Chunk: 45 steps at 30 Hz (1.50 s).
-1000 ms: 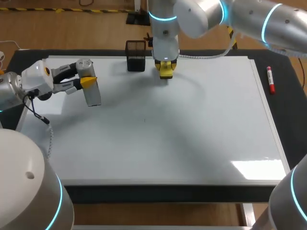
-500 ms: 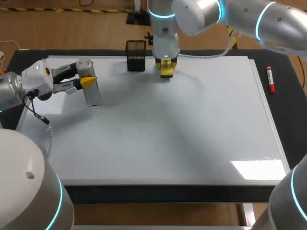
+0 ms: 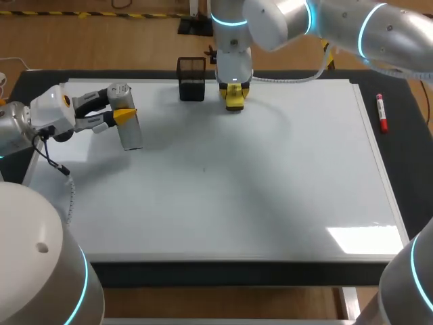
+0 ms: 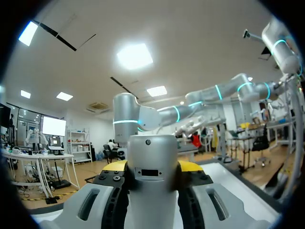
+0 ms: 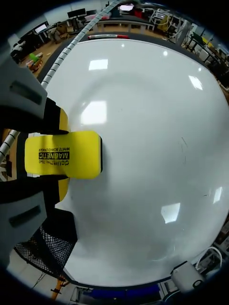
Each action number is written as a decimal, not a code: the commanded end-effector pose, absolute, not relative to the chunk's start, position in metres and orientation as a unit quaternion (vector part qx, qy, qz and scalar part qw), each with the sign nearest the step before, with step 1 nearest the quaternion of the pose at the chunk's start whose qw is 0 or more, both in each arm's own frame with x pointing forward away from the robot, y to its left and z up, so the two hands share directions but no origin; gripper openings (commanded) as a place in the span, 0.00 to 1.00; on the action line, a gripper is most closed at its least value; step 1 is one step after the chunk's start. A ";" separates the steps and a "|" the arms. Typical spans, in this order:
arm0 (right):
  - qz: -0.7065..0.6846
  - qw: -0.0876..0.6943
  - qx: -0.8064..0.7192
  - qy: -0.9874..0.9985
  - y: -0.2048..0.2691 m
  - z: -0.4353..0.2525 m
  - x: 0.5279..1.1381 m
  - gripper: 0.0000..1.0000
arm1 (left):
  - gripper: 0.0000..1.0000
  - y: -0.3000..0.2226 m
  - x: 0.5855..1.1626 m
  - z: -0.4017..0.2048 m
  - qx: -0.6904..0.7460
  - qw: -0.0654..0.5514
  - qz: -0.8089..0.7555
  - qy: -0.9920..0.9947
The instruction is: Pick up the inspection probe, press it on each red-marked spot on the whiteboard one by one, put down the probe, pick up the eraser, and wipe off all the red marks.
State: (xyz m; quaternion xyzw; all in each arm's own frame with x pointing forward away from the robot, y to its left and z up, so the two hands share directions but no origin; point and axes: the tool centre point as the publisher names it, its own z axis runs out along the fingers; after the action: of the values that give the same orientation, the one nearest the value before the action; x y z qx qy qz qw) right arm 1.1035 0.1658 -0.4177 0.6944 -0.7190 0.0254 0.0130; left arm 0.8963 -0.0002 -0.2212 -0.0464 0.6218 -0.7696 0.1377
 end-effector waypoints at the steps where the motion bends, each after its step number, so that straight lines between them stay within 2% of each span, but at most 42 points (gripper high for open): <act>1: 0.027 0.017 0.695 -0.718 0.169 -0.420 1.106 0.00 | 0.00 0.000 0.896 -0.220 -0.046 0.138 -0.769 0.622; 4: 0.025 0.019 0.695 -0.718 0.169 -0.420 1.105 0.02 | 0.00 0.000 0.896 -0.220 -0.046 0.138 -0.769 0.622; 5: 0.025 0.019 0.695 -0.718 0.169 -0.420 1.105 0.13 | 0.00 0.000 0.896 -0.220 -0.046 0.138 -0.769 0.622; 7: 0.026 0.019 0.692 -0.721 0.169 -0.420 1.105 0.27 | 0.00 0.000 0.896 -0.220 -0.046 0.138 -0.769 0.622; 8: 0.023 0.015 0.693 -0.721 0.169 -0.419 1.104 0.38 | 0.00 0.000 0.896 -0.220 -0.046 0.138 -0.769 0.622; 9: 0.024 0.015 0.691 -0.722 0.169 -0.419 1.104 0.83 | 0.00 0.000 0.896 -0.220 -0.046 0.138 -0.769 0.622; 10: 0.024 0.015 0.689 -0.724 0.168 -0.418 1.104 1.00 | 0.00 0.000 0.896 -0.220 -0.046 0.138 -0.769 0.622; 31: 0.018 0.001 0.613 -0.790 0.131 -0.393 1.098 1.00 | 0.00 0.000 0.896 -0.220 -0.046 0.138 -0.769 0.622; 45: -0.084 -0.051 0.439 -0.893 0.094 -0.362 1.104 1.00 | 0.00 0.000 0.896 -0.220 -0.046 0.138 -0.769 0.622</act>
State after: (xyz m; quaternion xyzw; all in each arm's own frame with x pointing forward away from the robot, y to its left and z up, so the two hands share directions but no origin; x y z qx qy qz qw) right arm 1.1065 0.1071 -0.3707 0.4589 -0.8864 -0.0523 -0.0325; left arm 0.8963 -0.0002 -0.2212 -0.0464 0.6218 -0.7696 0.1377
